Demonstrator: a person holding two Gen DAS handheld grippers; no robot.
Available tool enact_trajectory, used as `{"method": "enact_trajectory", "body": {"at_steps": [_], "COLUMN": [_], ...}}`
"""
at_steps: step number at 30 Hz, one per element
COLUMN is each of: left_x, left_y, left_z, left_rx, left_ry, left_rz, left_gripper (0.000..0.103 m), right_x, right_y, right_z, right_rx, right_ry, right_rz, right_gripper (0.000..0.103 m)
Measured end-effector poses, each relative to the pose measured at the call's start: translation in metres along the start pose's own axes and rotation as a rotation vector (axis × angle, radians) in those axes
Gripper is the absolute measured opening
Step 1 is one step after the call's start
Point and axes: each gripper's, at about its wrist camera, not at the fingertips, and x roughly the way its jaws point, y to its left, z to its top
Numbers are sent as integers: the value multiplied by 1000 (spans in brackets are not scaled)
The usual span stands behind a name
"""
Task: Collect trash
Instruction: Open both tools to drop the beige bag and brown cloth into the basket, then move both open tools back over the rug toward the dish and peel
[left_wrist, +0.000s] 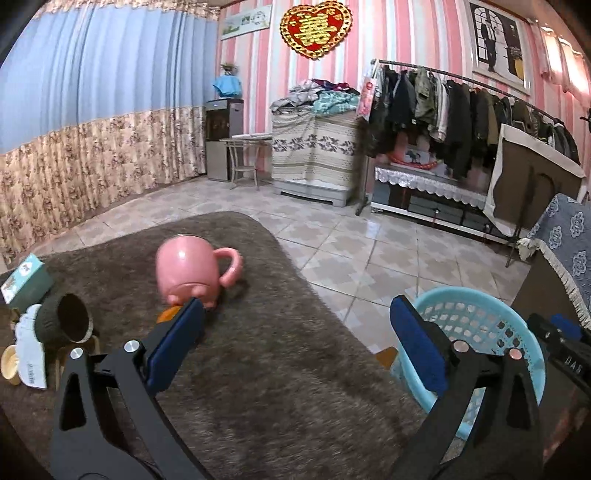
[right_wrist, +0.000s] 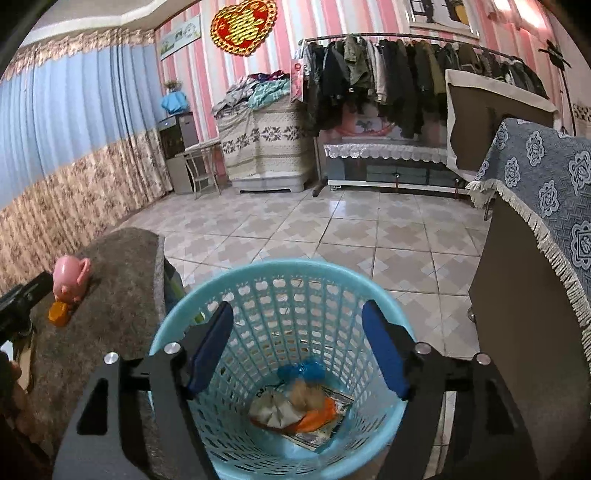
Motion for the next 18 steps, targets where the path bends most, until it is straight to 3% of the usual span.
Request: {"method": "enact_trajectory", "body": {"at_steps": [6,12,18], "left_x": [-21,-50,-76], "left_y": [27,64,108], "left_z": [2,-2,-9], "left_rx": [-22,-60,-107], "left_ry": [-19,-36,-32], "left_rz": [39,93,165], "left_gripper": [98,98,98], "right_x": [-5,-10,-21], "right_y": [11,29,69], "right_z": [2,2,0], "right_rx": [5,11,-66], "right_ry": [-20,-23,-46], "right_rz": [-38,-20,34], "right_gripper": [94,96,97]}}
